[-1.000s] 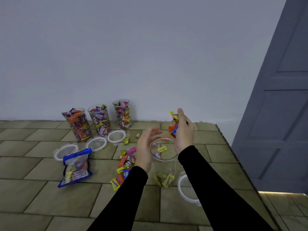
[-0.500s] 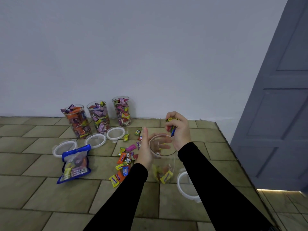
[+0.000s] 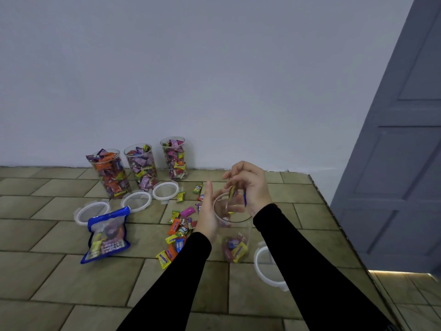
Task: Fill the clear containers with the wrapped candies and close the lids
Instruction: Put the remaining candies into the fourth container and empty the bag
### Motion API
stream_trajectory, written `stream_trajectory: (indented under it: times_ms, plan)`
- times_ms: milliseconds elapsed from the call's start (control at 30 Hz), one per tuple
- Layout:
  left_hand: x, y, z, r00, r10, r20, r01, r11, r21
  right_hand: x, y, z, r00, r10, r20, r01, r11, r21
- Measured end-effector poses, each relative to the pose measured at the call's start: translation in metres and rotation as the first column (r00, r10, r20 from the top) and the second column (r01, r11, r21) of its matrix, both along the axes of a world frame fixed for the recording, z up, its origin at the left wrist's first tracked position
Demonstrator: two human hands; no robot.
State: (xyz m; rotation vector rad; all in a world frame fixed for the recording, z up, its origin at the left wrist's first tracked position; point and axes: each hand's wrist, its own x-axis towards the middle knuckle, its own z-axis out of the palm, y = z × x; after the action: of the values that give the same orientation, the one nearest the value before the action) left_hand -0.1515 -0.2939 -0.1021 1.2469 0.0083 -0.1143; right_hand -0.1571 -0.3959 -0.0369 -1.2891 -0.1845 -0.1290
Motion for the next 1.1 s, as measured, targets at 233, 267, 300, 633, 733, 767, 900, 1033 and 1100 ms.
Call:
stream_trajectory:
  times_ms: [233, 267, 300, 633, 733, 767, 900, 1033, 1100]
  plan:
    - [0.003, 0.002, -0.004, 0.997, -0.069, 0.019, 0.068, 0.997, 0.030, 0.007, -0.001, 0.000, 0.994, -0.077, -0.078, 0.076, 0.997, -0.020]
    - [0.003, 0.003, -0.005, 0.996, -0.089, 0.014, 0.088, 0.996, 0.031, 0.010, -0.002, 0.003, 0.990, -0.084, -0.118, 0.084, 0.996, -0.004]
    - [0.003, 0.004, -0.004, 0.994, -0.107, 0.007, 0.107, 0.994, 0.039, 0.013, -0.004, 0.006, 0.984, -0.096, -0.148, 0.098, 0.995, 0.010]
    - [0.028, 0.023, -0.017, 0.991, 0.035, 0.128, -0.083, 0.915, 0.395, 0.057, -0.042, -0.062, 0.909, -0.398, -0.128, 0.316, 0.855, -0.411]
    - [0.050, 0.032, -0.041, 0.963, -0.111, 0.247, -0.162, 0.496, 0.853, 0.069, -0.055, -0.100, 0.891, -0.454, 0.014, 0.285, 0.536, -0.795]
    - [0.055, 0.033, -0.047, 0.963, -0.166, 0.213, -0.148, 0.336, 0.930, 0.072, -0.058, -0.108, 0.900, -0.433, 0.054, 0.247, 0.403, -0.881]
    - [0.067, 0.027, -0.061, 0.973, -0.224, 0.056, -0.043, 0.062, 0.997, 0.082, -0.062, -0.132, 0.935, -0.353, -0.034, 0.045, 0.213, -0.976]
    - [0.075, 0.019, -0.070, 0.958, -0.285, -0.022, -0.010, -0.109, 0.994, 0.100, -0.057, -0.144, 0.949, -0.295, -0.110, -0.071, 0.141, -0.987]
    - [0.078, 0.016, -0.073, 0.962, -0.271, -0.024, -0.017, -0.146, 0.989, 0.110, -0.048, -0.145, 0.971, -0.212, -0.107, -0.080, 0.128, -0.988]
